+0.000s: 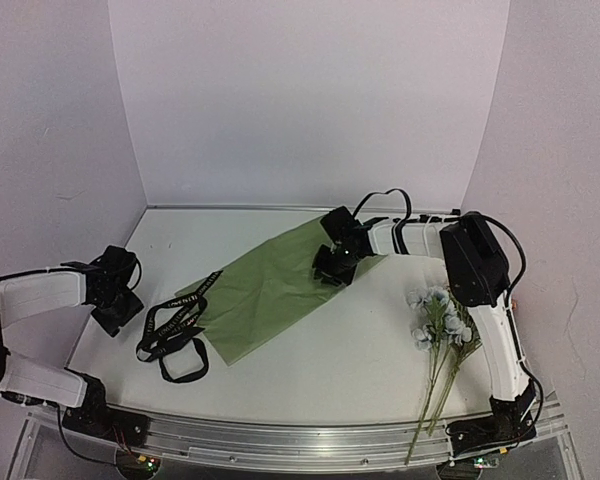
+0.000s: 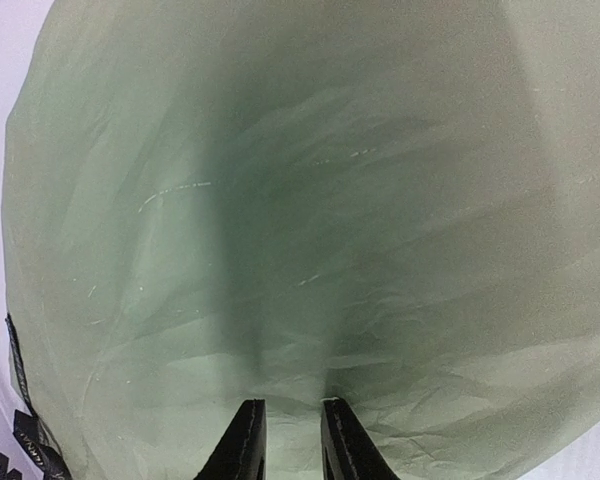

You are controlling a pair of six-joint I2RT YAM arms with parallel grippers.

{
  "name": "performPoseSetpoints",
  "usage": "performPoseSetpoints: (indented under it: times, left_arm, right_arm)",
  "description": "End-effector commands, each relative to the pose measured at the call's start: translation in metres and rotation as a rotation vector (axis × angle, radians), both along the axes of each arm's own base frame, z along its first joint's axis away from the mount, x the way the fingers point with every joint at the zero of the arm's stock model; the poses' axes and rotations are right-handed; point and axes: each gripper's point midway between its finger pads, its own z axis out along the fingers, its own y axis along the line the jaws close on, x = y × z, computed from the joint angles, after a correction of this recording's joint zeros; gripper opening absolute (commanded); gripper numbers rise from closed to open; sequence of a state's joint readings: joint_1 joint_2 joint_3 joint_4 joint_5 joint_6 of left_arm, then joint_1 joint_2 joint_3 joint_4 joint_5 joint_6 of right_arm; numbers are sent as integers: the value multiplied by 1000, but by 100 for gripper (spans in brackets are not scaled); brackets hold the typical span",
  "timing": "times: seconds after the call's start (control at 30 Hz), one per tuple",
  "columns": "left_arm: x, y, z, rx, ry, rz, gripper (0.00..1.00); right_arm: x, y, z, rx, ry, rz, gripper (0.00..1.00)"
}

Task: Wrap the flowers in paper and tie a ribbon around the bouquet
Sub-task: Move the ribbon to the folded wrapping paper.

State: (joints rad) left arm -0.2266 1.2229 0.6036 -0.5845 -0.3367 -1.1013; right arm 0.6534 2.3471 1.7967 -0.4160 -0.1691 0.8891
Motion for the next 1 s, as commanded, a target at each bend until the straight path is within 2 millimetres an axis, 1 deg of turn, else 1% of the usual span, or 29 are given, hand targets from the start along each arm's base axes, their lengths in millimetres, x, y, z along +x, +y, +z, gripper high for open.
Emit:
performPoseSetpoints:
  times: [0.0,0.07,0.13,0.17,0.27,0.33,0.4,0.43,0.47,0.53,0.67,0.73,0.87,0.97]
  left_arm:
    - [30,-13,40,0,-125,-142,61]
    - [44,-35,58,-34,-184,-237,63]
    - [57,-73,75,-66,-245,-363,67]
    - [60,-95,76,-88,-252,-423,68]
    - [70,-159,66,-203,-237,-582,69]
    - [74,-195,55,-259,-226,-658,69]
    - [76,-223,48,-284,-218,-718,70]
    - [77,-230,38,-286,-195,-730,70]
    - [77,-238,33,-304,-181,-742,70]
    - [78,-245,20,-325,-155,-747,71]
    - [75,-239,-4,-309,-97,-707,71]
    - [71,-227,-16,-278,-63,-660,72]
    - [56,-194,-39,-223,13,-552,73]
    - [43,-164,-44,-178,37,-472,73]
  right_arm:
    - [-21,-35,-21,-89,122,27,22]
    - [-23,-37,-22,-100,128,44,22]
    - [-25,-39,-23,-109,138,53,22]
    - [-25,-39,-23,-112,140,56,22]
    - [-25,-39,-23,-109,145,58,22]
    - [-25,-39,-22,-107,147,59,22]
    - [-25,-39,-21,-106,148,61,22]
    - [-25,-40,-21,-107,148,60,22]
    - [-25,-40,-21,-107,150,59,22]
    - [-25,-40,-20,-104,151,61,22]
    - [-24,-40,-18,-101,149,58,22]
    - [-24,-41,-18,-102,152,57,22]
    - [-26,-45,-20,-106,158,57,22]
    - [-28,-50,-21,-113,164,57,22]
